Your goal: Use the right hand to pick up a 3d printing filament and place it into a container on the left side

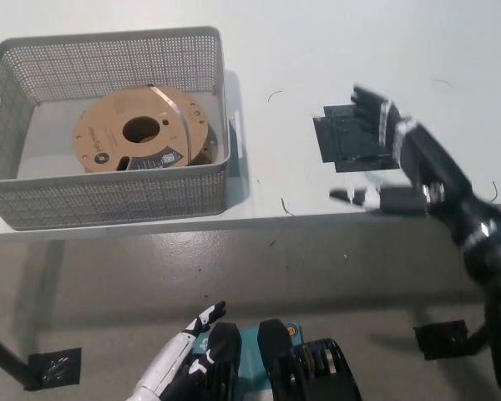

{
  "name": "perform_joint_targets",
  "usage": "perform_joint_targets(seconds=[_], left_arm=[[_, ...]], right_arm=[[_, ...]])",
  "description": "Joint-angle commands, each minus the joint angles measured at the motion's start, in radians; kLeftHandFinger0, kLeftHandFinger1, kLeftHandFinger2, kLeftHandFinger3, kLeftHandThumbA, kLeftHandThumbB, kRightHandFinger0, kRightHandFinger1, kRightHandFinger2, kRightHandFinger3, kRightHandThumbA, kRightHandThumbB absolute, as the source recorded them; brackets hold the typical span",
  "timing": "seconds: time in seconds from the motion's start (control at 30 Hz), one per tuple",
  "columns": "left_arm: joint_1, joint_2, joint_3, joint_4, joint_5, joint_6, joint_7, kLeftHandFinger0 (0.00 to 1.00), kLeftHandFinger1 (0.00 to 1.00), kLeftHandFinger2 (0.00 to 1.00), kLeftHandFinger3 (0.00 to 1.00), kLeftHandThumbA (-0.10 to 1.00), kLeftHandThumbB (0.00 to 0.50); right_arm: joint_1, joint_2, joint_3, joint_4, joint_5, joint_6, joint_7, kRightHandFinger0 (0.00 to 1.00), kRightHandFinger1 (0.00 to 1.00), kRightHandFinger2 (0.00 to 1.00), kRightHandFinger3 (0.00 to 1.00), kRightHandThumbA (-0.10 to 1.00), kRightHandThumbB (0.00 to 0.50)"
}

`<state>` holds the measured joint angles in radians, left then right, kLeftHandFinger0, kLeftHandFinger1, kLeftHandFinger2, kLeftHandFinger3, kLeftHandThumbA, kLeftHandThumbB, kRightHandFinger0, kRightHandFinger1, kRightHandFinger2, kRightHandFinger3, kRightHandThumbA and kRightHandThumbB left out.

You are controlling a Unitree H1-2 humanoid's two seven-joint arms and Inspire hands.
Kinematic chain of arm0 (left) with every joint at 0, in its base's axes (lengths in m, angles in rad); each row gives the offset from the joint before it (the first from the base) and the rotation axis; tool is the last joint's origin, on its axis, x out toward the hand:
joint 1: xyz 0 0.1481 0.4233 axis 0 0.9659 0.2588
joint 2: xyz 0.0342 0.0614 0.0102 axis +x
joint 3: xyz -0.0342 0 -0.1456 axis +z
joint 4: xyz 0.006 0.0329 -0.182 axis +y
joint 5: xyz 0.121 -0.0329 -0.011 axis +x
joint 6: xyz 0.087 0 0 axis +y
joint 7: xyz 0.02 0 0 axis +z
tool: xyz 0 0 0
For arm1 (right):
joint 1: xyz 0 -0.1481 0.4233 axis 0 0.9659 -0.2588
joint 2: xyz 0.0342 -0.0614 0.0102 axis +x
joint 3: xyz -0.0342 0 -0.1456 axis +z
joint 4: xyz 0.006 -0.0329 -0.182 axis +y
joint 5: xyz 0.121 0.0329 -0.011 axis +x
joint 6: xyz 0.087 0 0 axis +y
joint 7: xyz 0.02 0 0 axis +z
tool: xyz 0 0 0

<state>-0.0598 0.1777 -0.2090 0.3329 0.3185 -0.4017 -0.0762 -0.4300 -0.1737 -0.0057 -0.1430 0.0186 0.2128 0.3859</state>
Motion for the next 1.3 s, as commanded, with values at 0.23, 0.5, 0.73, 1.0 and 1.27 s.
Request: perform_joint_targets(seconds=[0.23,0.5,0.73,1.0,1.27], left_arm=[[-0.005,-0.01,0.044,-0.024,-0.025,-0.068,0.08,1.0,1.0,1.0,1.0,1.0,0.264],[-0.021,-0.007,0.049,-0.021,-0.014,-0.068,0.088,1.0,1.0,1.0,1.0,1.0,0.277],[-0.018,-0.014,0.055,-0.021,-0.017,-0.068,0.07,1.0,1.0,1.0,1.0,1.0,0.288],[-0.022,-0.008,0.042,-0.022,-0.038,-0.068,0.08,1.0,1.0,1.0,1.0,1.0,0.268],[-0.027,-0.005,0.054,-0.03,-0.028,-0.068,0.084,1.0,1.0,1.0,1.0,1.0,0.288]], right_arm=[[0.336,0.084,0.047,-0.544,0.035,-0.344,-0.057,1.0,1.0,1.0,1.0,1.0,0.371],[0.41,0.103,0.076,-0.23,-0.068,-0.426,-0.069,1.0,1.0,1.0,1.0,1.0,0.356],[0.398,0.113,0.132,0.036,-0.182,-0.503,-0.119,1.0,1.0,1.0,1.0,1.0,0.333],[0.338,0.113,0.164,0.285,-0.218,-0.53,-0.166,1.0,1.0,1.0,1.0,1.0,0.357],[0.274,0.097,0.19,0.428,-0.244,-0.529,-0.179,1.0,1.0,1.0,1.0,1.0,0.32]])
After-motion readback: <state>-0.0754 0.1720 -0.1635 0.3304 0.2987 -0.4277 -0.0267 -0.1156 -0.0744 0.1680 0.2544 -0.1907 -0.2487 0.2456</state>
